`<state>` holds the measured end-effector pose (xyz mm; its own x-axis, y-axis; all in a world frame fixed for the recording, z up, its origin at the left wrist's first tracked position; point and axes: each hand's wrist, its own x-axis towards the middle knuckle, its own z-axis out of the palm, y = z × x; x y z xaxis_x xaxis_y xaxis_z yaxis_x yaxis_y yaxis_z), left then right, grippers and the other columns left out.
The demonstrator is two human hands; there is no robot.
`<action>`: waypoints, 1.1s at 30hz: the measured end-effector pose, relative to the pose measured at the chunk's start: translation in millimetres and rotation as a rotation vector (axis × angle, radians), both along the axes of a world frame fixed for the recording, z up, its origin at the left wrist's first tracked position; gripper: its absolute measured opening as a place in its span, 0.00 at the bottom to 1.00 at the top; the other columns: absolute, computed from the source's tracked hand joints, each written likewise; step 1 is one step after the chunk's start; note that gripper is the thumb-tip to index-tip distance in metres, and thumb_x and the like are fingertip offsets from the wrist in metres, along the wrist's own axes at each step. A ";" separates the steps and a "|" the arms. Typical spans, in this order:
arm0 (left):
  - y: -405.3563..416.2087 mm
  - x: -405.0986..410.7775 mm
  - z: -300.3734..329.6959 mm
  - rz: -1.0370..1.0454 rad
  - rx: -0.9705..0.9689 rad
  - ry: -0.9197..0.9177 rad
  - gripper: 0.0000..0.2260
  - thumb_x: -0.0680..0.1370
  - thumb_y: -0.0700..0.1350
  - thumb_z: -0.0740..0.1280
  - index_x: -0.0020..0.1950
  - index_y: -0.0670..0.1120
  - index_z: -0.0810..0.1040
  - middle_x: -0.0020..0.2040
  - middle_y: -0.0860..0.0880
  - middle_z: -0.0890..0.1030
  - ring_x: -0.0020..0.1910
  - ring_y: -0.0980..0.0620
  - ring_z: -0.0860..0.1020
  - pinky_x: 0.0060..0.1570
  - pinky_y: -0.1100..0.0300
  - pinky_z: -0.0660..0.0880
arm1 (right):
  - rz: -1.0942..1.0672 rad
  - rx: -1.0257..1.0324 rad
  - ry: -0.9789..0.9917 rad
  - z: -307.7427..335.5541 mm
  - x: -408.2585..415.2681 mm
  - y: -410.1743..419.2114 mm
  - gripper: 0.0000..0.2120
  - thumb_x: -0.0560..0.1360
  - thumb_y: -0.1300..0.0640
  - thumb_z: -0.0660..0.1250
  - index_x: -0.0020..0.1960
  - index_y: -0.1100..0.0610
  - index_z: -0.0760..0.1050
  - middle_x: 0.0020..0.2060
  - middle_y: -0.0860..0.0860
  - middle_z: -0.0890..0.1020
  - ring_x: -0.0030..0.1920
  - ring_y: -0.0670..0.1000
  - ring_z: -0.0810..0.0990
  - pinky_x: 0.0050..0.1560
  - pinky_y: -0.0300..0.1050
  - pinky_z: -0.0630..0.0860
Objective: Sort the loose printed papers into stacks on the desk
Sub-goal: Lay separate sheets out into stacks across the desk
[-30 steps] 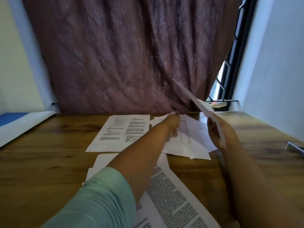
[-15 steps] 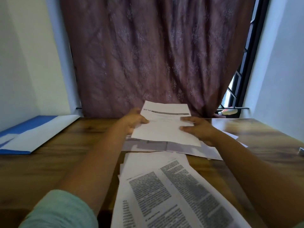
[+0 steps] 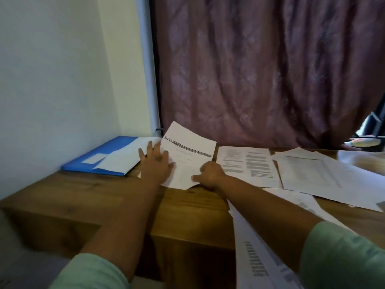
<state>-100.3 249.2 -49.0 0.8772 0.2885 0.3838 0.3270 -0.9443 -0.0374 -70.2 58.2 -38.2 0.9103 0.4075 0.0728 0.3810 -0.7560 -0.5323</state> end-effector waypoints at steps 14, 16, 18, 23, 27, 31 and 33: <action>1.7 -19.9 -15.3 -0.100 -0.408 0.149 0.37 0.76 0.74 0.43 0.79 0.56 0.55 0.81 0.49 0.54 0.78 0.41 0.53 0.75 0.36 0.52 | 0.061 -0.050 -0.088 45.2 20.8 -48.5 0.22 0.78 0.45 0.66 0.66 0.56 0.75 0.62 0.54 0.75 0.55 0.51 0.74 0.55 0.42 0.71; -16.7 -30.6 -7.1 -0.151 -0.533 -0.029 0.29 0.79 0.67 0.55 0.75 0.53 0.65 0.75 0.47 0.67 0.73 0.44 0.65 0.72 0.44 0.63 | 0.010 0.112 0.019 71.1 19.3 -103.1 0.14 0.77 0.50 0.69 0.60 0.55 0.79 0.51 0.51 0.78 0.44 0.48 0.74 0.46 0.39 0.73; -52.5 -42.5 7.5 -0.251 -0.602 -0.135 0.20 0.79 0.59 0.65 0.68 0.50 0.75 0.66 0.49 0.77 0.64 0.48 0.74 0.64 0.51 0.72 | -0.035 0.224 0.123 83.7 14.1 -163.1 0.09 0.76 0.58 0.70 0.55 0.58 0.81 0.42 0.52 0.78 0.38 0.46 0.72 0.40 0.37 0.72; -172.8 -72.0 32.4 -0.489 -0.822 0.004 0.13 0.75 0.56 0.72 0.55 0.51 0.79 0.54 0.54 0.79 0.48 0.56 0.77 0.51 0.59 0.77 | -0.168 0.154 0.239 72.8 -16.6 -275.9 0.04 0.73 0.61 0.73 0.48 0.58 0.83 0.37 0.49 0.82 0.43 0.49 0.75 0.41 0.38 0.73; -228.3 -78.4 22.5 -0.497 -0.473 0.392 0.43 0.64 0.74 0.70 0.71 0.51 0.69 0.68 0.47 0.71 0.66 0.47 0.69 0.59 0.51 0.71 | -0.181 -0.183 0.401 41.4 -58.3 -306.0 0.23 0.62 0.43 0.80 0.50 0.56 0.81 0.40 0.52 0.82 0.38 0.50 0.76 0.39 0.42 0.74; -236.8 -73.4 9.5 -0.477 -0.432 0.415 0.46 0.61 0.72 0.73 0.71 0.49 0.66 0.67 0.45 0.69 0.66 0.45 0.68 0.61 0.48 0.73 | -0.263 -0.316 0.236 21.2 -82.7 -306.4 0.26 0.61 0.41 0.80 0.52 0.52 0.74 0.48 0.47 0.78 0.51 0.50 0.77 0.53 0.46 0.75; -234.3 -68.3 4.5 -0.489 -0.482 0.418 0.44 0.59 0.72 0.74 0.67 0.51 0.68 0.63 0.48 0.71 0.62 0.48 0.71 0.58 0.49 0.75 | -0.264 -0.309 0.158 17.5 -89.6 -305.4 0.22 0.63 0.42 0.79 0.48 0.50 0.73 0.46 0.44 0.75 0.51 0.49 0.75 0.50 0.44 0.71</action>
